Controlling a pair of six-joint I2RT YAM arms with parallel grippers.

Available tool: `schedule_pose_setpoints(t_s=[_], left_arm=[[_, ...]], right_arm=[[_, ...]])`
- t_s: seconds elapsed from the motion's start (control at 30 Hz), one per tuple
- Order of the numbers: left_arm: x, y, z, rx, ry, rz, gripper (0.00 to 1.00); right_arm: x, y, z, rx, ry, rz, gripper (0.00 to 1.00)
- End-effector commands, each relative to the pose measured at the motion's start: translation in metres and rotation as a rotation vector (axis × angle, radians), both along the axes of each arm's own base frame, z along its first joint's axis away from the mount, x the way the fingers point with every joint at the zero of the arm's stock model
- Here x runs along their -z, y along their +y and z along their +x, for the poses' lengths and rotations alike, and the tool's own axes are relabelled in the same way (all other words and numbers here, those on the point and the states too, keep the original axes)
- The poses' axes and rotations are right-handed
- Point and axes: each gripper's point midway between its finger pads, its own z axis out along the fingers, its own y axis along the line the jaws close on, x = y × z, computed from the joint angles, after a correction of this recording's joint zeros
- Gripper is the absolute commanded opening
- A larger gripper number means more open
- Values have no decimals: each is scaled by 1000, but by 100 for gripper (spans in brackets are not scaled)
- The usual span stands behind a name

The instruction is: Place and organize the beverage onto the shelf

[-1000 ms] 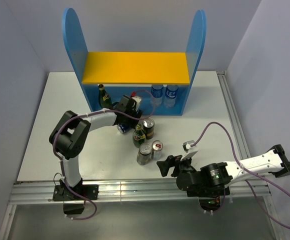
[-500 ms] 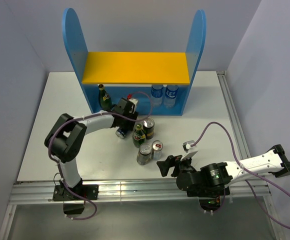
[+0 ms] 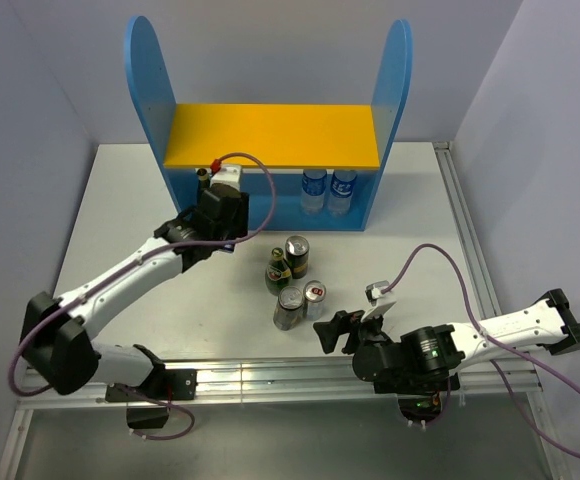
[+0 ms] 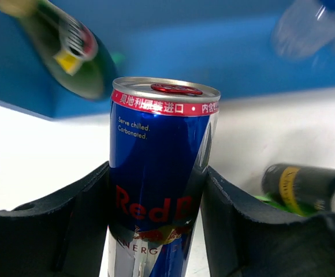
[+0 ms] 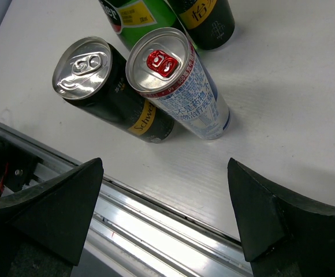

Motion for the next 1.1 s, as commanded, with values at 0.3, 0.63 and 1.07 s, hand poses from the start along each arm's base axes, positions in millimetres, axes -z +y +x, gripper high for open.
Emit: schedule_pose_setpoints(t_s=[0.3, 0.63, 1.07], left_arm=[[-192, 44, -26, -161, -654, -329, 0], [-252, 53, 12, -262, -1025, -299, 0], [-299, 71, 42, -306, -1181, -348, 0]], right_arm=[[-7, 3, 3, 21, -23, 13, 95], [-6, 4, 2, 15, -23, 2, 95], [-5, 7, 0, 4, -27, -8, 95]])
